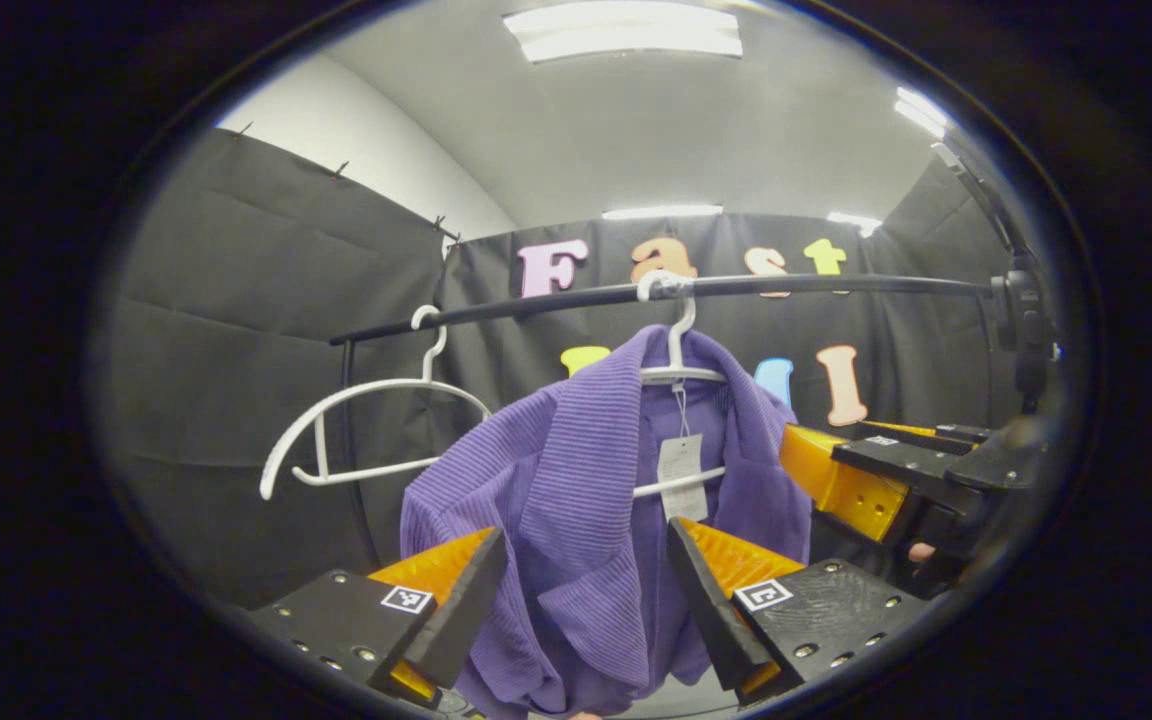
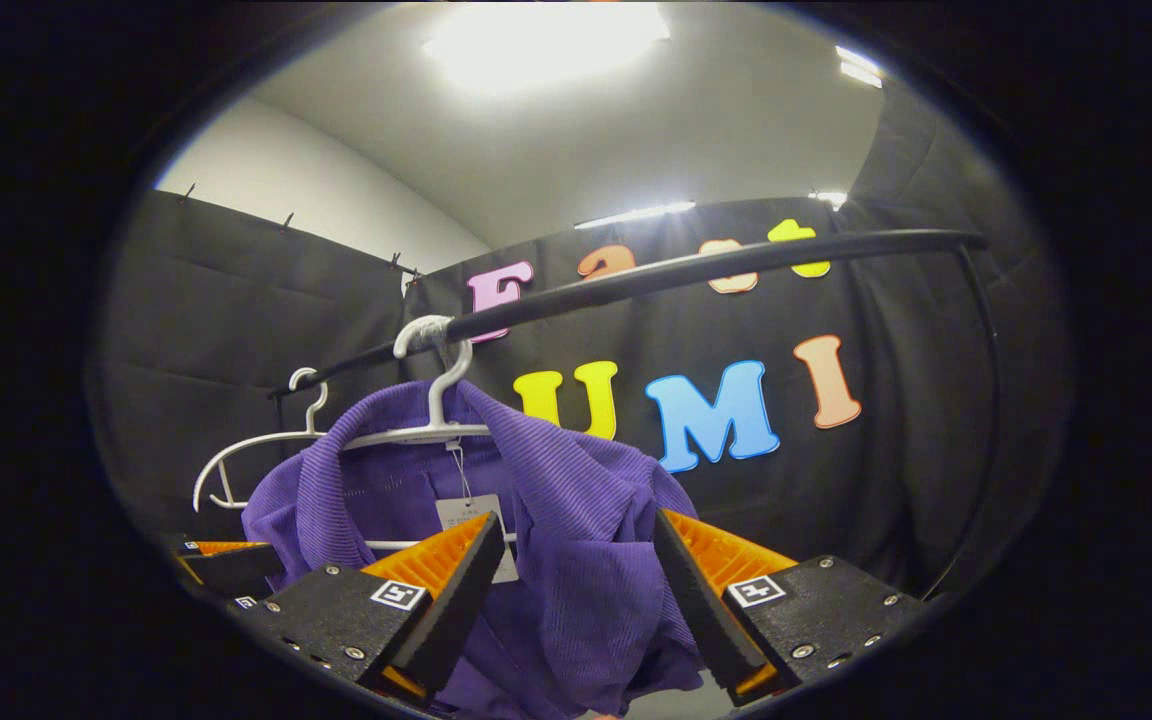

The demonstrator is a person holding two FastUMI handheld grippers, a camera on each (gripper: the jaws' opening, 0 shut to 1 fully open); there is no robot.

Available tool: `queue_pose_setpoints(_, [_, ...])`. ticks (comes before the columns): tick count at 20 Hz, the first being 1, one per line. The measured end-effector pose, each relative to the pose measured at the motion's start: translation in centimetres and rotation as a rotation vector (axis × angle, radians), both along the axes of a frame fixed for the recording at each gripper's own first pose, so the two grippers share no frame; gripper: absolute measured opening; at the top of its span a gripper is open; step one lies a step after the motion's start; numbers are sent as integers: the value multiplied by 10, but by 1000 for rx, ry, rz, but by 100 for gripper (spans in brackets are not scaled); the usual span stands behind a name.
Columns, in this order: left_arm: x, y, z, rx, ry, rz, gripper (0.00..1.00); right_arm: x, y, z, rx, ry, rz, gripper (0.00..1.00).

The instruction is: Grasp the clothes on the hanger with both hands and then place them into the laundry hamper below.

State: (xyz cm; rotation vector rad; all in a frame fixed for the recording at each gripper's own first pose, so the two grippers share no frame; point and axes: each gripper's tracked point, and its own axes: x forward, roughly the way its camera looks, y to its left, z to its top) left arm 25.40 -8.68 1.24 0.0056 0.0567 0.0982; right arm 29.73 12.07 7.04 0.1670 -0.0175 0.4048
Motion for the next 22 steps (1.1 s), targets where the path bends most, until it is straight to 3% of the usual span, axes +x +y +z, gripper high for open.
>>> queue_pose_setpoints(1, [6,1,-4,-3,3,12,93,8,3,-9,-6,19,10,94])
queue_pose_setpoints(3, [14,3,-10,4,9,28,93,21,6,-27,-22,50,19,94])
queue_pose_setpoints(4, [19,4,-13,18,12,37,99,27,6,-36,-26,64,16,94])
queue_pose_setpoints(9, [42,7,-26,65,28,90,99,48,15,-67,-27,127,43,87])
queue_pose_setpoints(14, [42,9,-30,89,24,99,100,52,27,-69,-67,93,41,85])
queue_pose_setpoints(16, [43,10,-30,83,21,96,99,60,28,-70,-42,104,47,68])
queue_pose_setpoints(17, [46,13,-31,79,23,102,88,68,25,-69,-28,99,39,43])
queue_pose_setpoints(18, [49,18,-33,72,25,117,78,73,22,-65,-21,85,27,33])
queue_pose_setpoints(19, [48,18,-34,58,26,108,66,71,21,-62,-19,69,35,12])
queue_pose_setpoints(22, [36,19,-26,53,11,90,27,57,16,-51,-19,8,58,5])
